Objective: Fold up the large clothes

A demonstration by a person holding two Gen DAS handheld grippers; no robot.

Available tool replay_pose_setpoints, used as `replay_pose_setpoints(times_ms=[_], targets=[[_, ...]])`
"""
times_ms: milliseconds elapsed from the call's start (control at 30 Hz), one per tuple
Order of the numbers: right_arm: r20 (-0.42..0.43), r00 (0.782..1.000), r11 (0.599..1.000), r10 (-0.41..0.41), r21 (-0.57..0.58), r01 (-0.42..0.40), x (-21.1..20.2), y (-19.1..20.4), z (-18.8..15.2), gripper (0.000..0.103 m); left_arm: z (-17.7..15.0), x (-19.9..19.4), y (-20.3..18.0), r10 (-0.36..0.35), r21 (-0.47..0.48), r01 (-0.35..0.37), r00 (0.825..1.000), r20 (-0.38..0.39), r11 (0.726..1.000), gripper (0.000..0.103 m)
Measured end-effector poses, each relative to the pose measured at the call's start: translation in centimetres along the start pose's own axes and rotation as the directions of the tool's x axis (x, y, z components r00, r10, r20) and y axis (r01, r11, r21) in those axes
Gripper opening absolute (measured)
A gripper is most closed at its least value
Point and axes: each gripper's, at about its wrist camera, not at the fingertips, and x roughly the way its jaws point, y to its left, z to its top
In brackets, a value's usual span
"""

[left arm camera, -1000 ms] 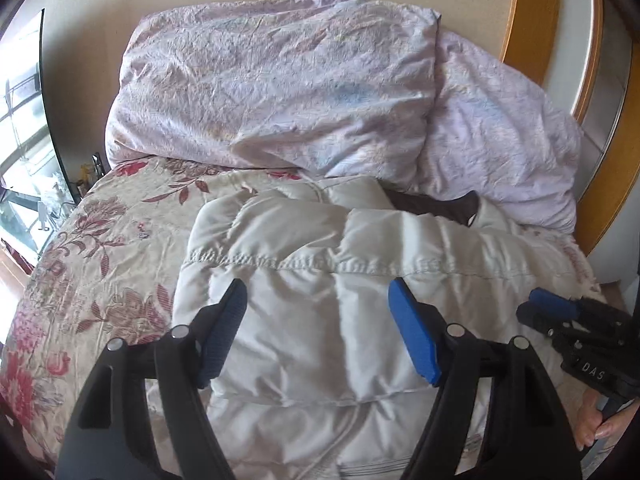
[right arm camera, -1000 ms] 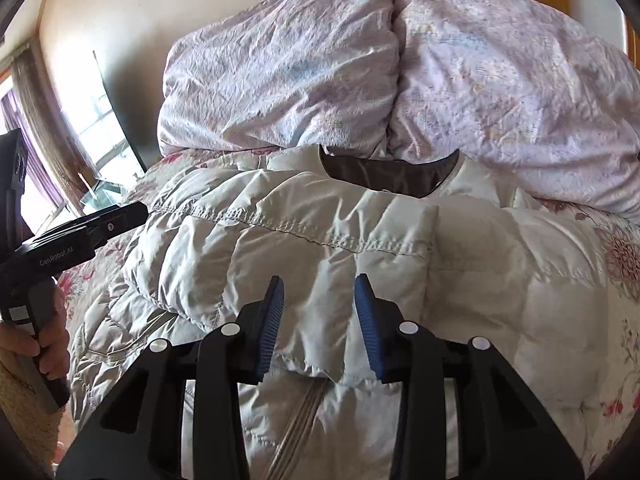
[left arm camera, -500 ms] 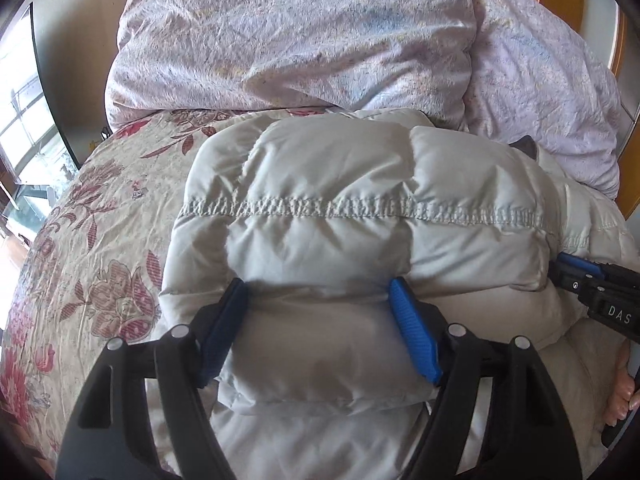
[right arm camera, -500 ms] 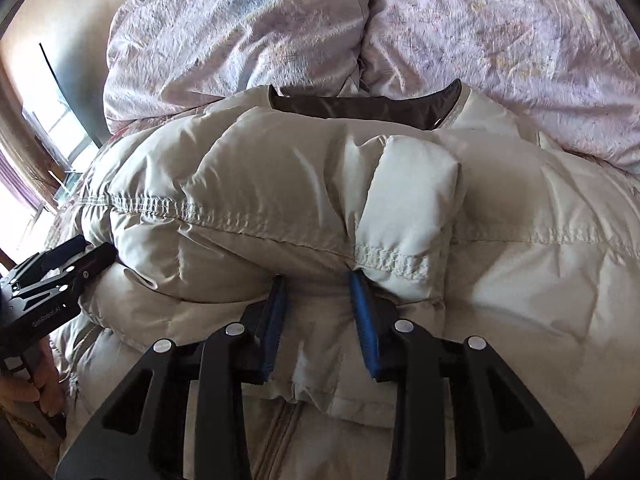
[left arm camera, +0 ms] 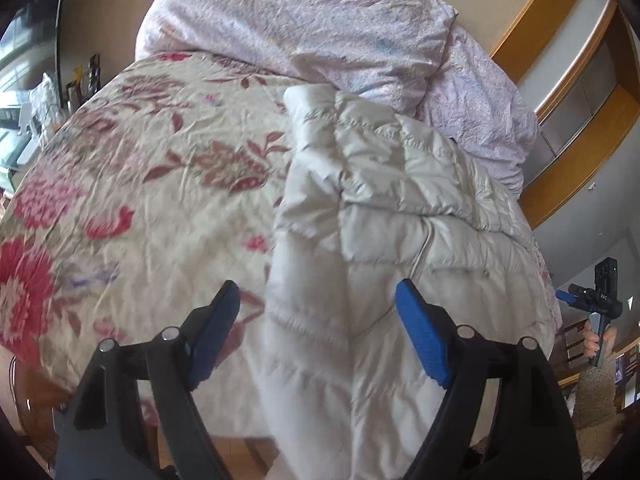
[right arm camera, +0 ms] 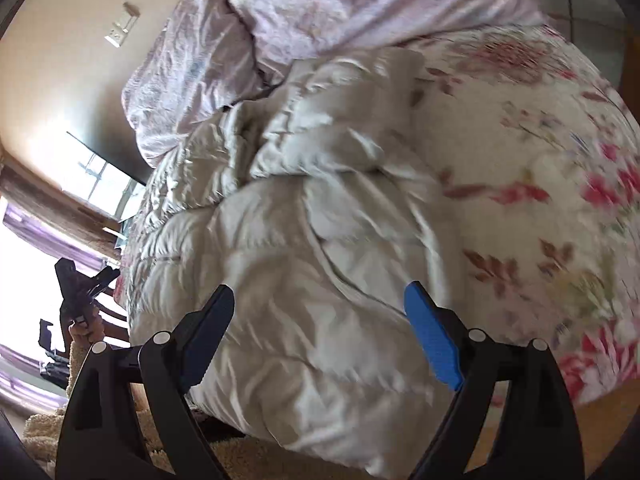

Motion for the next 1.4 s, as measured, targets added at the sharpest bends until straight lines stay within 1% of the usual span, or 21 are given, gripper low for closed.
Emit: replay_pose_setpoints(times_ms=[67, 100, 167, 233, 333, 400, 500, 600, 700, 767, 833, 867, 933, 1067, 1133, 1167, 1200, 1233, 1267, 1333, 1400], targets=[[-0.021, 1.000, 0.998, 0.001, 0.056, 0.000, -0.6, -2.2, -2.1, 0.088, -1.6, -0.1, 1.4, -0.001, -0.034, 0.000, 1.000, -0.029, 0.999, 0.079], [-0.026, 1.000, 0.996, 0.001, 0.088, 0.002, -0.5, -2.9, -2.4, 0.087, -2.2, -0.1, 1.8, -0.015, -0.053, 0.013, 0.999, -0.040, 0.998, 0.079], [-0.036, 0.999, 0.994, 0.024, 0.108, -0.020, -0.4, -3.8, -3.6, 0.084, -3.2, 0.1, 2.4, -0.037, -0.083, 0.032, 0.998, -0.057, 0.996, 0.075], [-0.046, 0.997, 0.991, 0.056, 0.124, -0.050, 0.1, -4.4, -4.4, 0.083, -3.9, 0.3, 2.7, -0.065, -0.098, 0.058, 0.996, -0.064, 0.993, 0.074], [-0.075, 0.996, 0.990, 0.057, 0.137, -0.046, 1.0, -4.8, -4.8, 0.083, -4.5, 0.9, 2.3, -0.090, -0.104, 0.082, 0.993, -0.080, 0.991, 0.074], [-0.087, 0.994, 0.990, 0.059, 0.135, -0.047, 1.6, -4.8, -4.8, 0.084, -4.6, 1.3, 1.8, -0.089, -0.090, 0.082, 0.993, -0.083, 0.993, 0.073], [-0.102, 0.992, 0.992, 0.075, 0.110, -0.064, 2.0, -4.1, -4.7, 0.083, -4.8, 1.6, 1.2, -0.118, -0.088, 0.110, 0.988, -0.097, 0.990, 0.073], [-0.149, 0.985, 0.995, 0.086, 0.071, -0.076, 2.3, -3.3, -5.0, 0.083, -5.1, 1.9, 0.2, -0.128, -0.062, 0.121, 0.984, -0.121, 0.991, 0.073], [-0.186, 0.978, 0.995, 0.091, 0.062, -0.081, 2.1, -3.1, -5.6, 0.083, -5.6, 1.8, -0.6, -0.126, -0.032, 0.122, 0.981, -0.150, 0.992, 0.073], [-0.228, 0.967, 0.993, 0.111, 0.072, -0.097, 2.4, -3.0, -6.1, 0.083, -5.8, 1.8, -0.8, -0.134, -0.034, 0.130, 0.976, -0.172, 0.991, 0.073], [-0.255, 0.962, 0.994, 0.098, 0.066, -0.084, 2.9, -2.5, -6.7, 0.082, -6.0, 1.8, -1.0, -0.145, -0.040, 0.140, 0.971, -0.190, 0.989, 0.073], [-0.254, 0.961, 0.993, 0.113, 0.074, -0.097, 3.2, -2.5, -6.9, 0.082, -6.1, 1.9, -1.2, -0.155, -0.040, 0.150, 0.966, -0.207, 0.988, 0.072], [-0.245, 0.959, 0.987, 0.145, 0.098, -0.125, 3.7, -2.8, -6.9, 0.082, -6.4, 1.9, -1.5, -0.151, -0.024, 0.149, 0.965, -0.214, 0.988, 0.072], [-0.177, 0.952, 0.961, 0.248, 0.168, -0.219, 3.5, -4.7, -7.3, 0.082, -7.2, 1.4, -1.6, -0.163, -0.033, 0.159, 0.962, -0.219, 0.987, 0.071], [-0.144, 0.947, 0.945, 0.286, 0.208, -0.253, 3.4, -6.0, -7.6, 0.081, -7.9, 1.6, -1.3, -0.155, -0.045, 0.149, 0.960, -0.235, 0.988, 0.065], [-0.140, 0.954, 0.946, 0.264, 0.229, -0.228, 3.5, -6.3, -7.7, 0.077, -8.3, 1.8, -1.1, -0.145, -0.053, 0.136, 0.959, -0.245, 0.989, 0.062], [-0.149, 0.964, 0.955, 0.222, 0.232, -0.184, 3.6, -6.5, -7.9, 0.074, -8.6, 2.1, -0.8, -0.145, -0.073, 0.130, 0.958, -0.249, 0.989, 0.062], [-0.154, 0.965, 0.956, 0.214, 0.237, -0.174, 3.8, -6.7, -8.2, 0.073, -8.8, 2.3, -0.5, -0.160, -0.100, 0.139, 0.956, -0.248, 0.985, 0.061], [-0.145, 0.957, 0.946, 0.252, 0.245, -0.212, 3.9, -6.8, -8.5, 0.073, -9.0, 2.5, -0.2, -0.174, -0.128, 0.147, 0.956, -0.236, 0.981, 0.061], [-0.130, 0.953, 0.943, 0.273, 0.229, -0.240, 4.0, -6.6, -8.7, 0.073, -8.9, 2.6, 0.1, -0.200, -0.160, 0.168, 0.958, -0.208, 0.973, 0.060], [-0.124, 0.951, 0.943, 0.282, 0.218, -0.251, 4.2, -6.4, -8.6, 0.065, -8.8, 2.9, 0.1, -0.206, -0.182, 0.169, 0.956, -0.210, 0.969, 0.060]])
